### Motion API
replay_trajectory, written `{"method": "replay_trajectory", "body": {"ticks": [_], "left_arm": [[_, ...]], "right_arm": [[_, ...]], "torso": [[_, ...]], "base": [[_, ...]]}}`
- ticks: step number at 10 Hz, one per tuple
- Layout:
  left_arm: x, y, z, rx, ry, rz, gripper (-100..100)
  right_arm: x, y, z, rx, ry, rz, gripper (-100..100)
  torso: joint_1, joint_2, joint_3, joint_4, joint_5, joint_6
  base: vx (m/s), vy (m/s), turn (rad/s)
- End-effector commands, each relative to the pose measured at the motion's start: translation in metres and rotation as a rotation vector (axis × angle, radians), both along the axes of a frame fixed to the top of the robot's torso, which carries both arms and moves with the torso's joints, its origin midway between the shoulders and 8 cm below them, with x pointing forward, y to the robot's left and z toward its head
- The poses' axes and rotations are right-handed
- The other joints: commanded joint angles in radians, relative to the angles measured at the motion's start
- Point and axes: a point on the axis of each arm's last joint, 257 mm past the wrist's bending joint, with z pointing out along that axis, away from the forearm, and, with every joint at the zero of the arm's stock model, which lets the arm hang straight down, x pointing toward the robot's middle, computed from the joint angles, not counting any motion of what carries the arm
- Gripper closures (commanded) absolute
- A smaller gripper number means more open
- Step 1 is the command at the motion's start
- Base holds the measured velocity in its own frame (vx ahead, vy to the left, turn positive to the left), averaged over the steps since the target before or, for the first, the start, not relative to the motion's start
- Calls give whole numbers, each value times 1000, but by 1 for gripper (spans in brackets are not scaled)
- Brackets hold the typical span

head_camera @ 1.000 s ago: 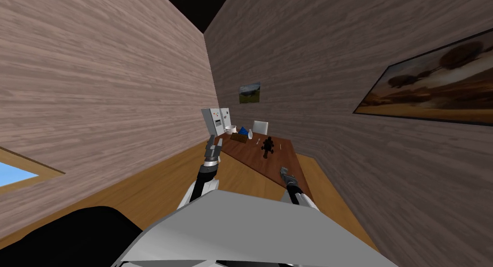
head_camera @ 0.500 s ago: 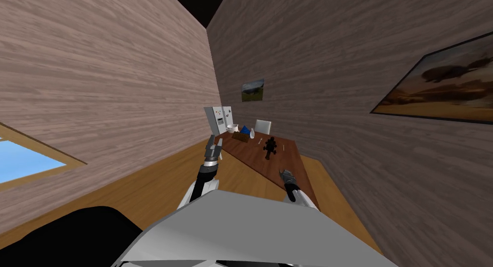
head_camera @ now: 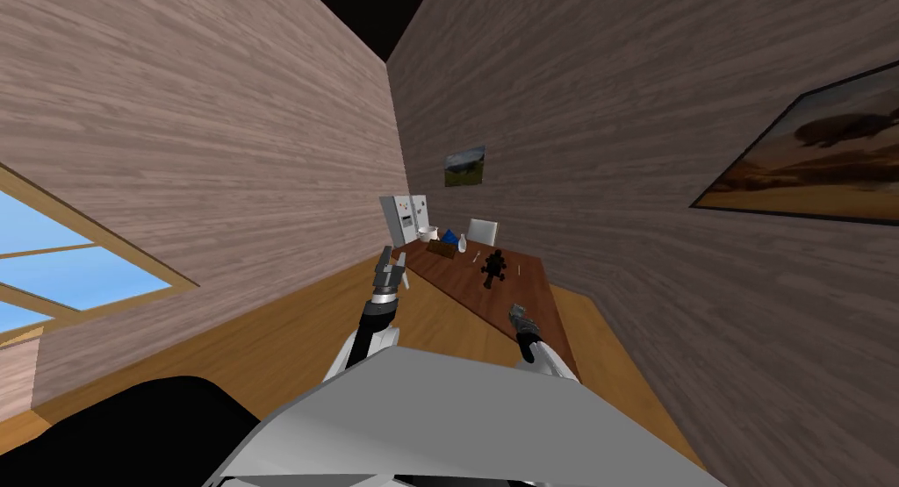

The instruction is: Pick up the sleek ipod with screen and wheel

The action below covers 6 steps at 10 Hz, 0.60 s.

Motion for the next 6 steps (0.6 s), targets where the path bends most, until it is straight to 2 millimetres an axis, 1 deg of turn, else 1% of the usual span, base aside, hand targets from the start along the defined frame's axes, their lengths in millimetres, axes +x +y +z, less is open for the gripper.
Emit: {"method": "replay_trajectory", "body": {"ticks": [1, 2, 3, 4, 5, 6], "left_arm": [[0, 0, 0, 0, 0, 0, 0], [0, 0, 0, 0, 0, 0, 0], [0, 0, 0, 0, 0, 0, 0], [0, 0, 0, 0, 0, 0, 0], [0, 0, 0, 0, 0, 0, 0], [0, 0, 0, 0, 0, 0, 0]], "right_arm": [[11, -4, 1, -24, 8, -7, -100], [12, -4, -4, -4, 13, -22, -100], [7, -6, -11, 16, 21, -41, -100], [7, -6, -11, 23, 19, -45, -100], [20, -12, -6, -14, 21, -47, -100], [21, -12, -9, 1, 23, -59, -100]], "torso": [[0, 0, 0, 0, 0, 0], [-1, 3, 1, 1, 0, -1], [-2, 4, 2, 1, 0, 0], [-2, 2, 1, 0, 0, 0], [-1, 0, 0, 0, 0, 0], [-3, 2, 1, 0, 0, -1]], "base": [[-78, -27, 358], [-88, -42, 153], [-42, -25, -56], [-10, -9, -29], [-66, -47, 261], [-89, -60, 207]]}}
